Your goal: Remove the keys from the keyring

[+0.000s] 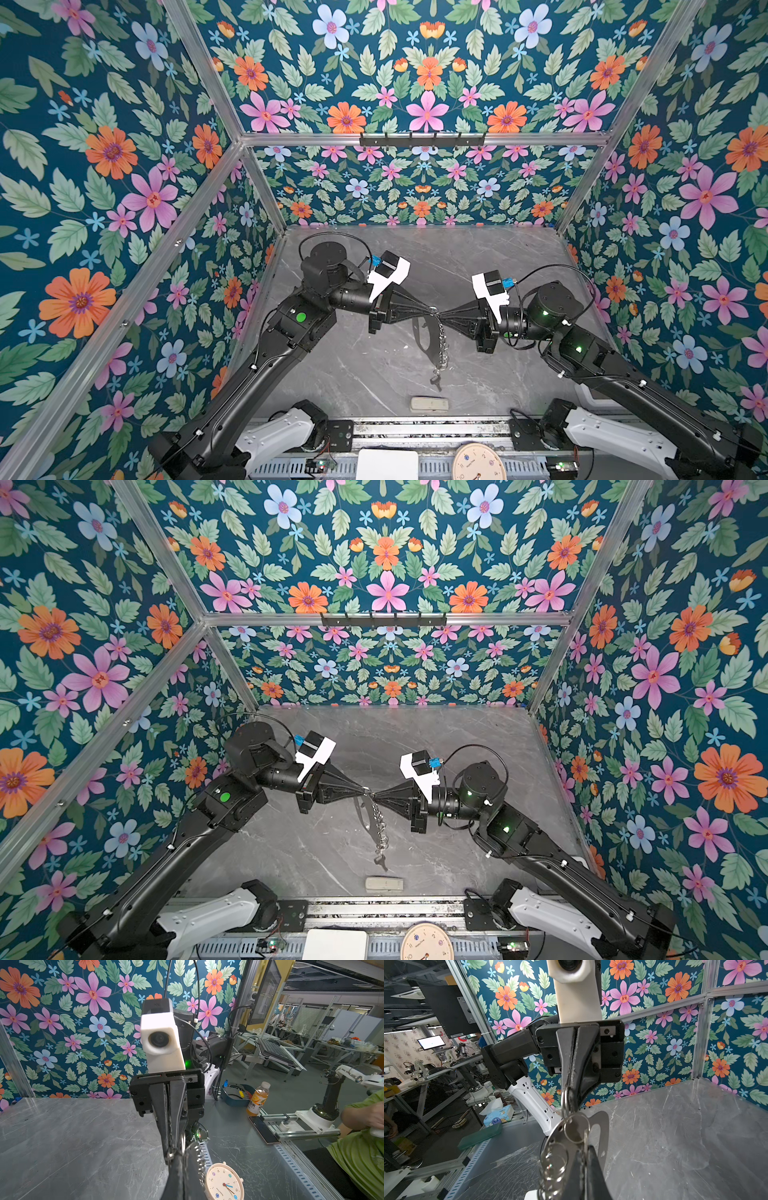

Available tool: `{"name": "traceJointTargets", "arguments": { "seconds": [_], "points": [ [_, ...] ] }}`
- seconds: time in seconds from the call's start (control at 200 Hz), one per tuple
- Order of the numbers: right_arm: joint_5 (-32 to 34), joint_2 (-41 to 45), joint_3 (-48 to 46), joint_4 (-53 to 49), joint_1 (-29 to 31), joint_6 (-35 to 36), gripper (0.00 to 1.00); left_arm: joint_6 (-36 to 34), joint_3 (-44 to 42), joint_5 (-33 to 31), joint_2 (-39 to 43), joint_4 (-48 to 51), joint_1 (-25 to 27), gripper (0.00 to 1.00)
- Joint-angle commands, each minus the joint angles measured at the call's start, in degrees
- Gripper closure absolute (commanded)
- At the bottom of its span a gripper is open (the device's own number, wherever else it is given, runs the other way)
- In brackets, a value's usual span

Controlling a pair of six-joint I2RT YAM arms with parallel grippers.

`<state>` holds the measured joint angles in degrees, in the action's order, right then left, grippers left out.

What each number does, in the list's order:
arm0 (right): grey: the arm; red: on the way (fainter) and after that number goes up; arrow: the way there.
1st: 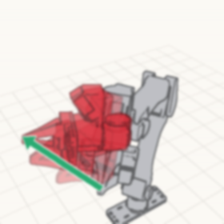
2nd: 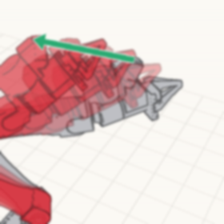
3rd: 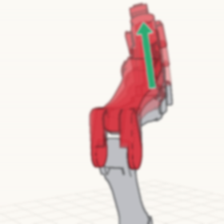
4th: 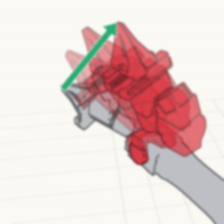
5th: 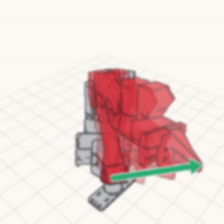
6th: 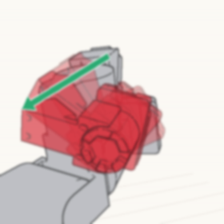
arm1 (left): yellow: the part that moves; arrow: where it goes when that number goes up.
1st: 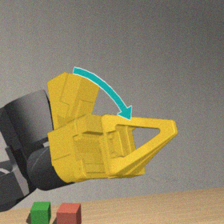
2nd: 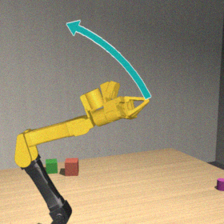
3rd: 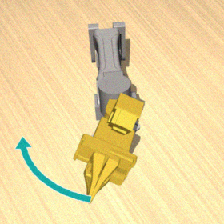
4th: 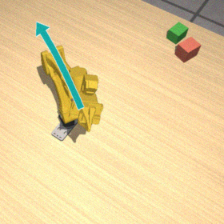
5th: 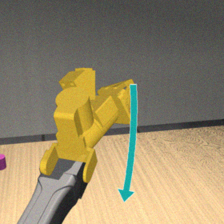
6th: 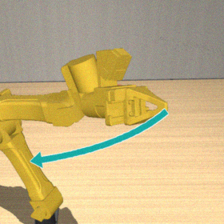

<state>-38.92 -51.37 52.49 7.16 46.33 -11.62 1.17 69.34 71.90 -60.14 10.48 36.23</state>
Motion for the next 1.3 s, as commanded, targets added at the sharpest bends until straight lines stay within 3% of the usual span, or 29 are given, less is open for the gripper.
{"name": "traceJointTargets", "arguments": {
  "seconds": [0.0,0.41,1.295],
  "points": [
    [2.0,0.8,0.5,-1.0,0.2,0.6,1.00,-1.4,0.7,-0.9,0.3,0.8,0.0,1.00],
    [5.0,2.3,2.0,-5.9,2.0,2.7,1.00,-1.6,1.2,-6.2,0.7,1.7,0.0,1.00],
    [9.9,5.3,3.1,-7.5,3.1,4.0,1.00,-2.3,1.6,-8.9,0.2,3.8,0.0,1.00]
  ]
}}
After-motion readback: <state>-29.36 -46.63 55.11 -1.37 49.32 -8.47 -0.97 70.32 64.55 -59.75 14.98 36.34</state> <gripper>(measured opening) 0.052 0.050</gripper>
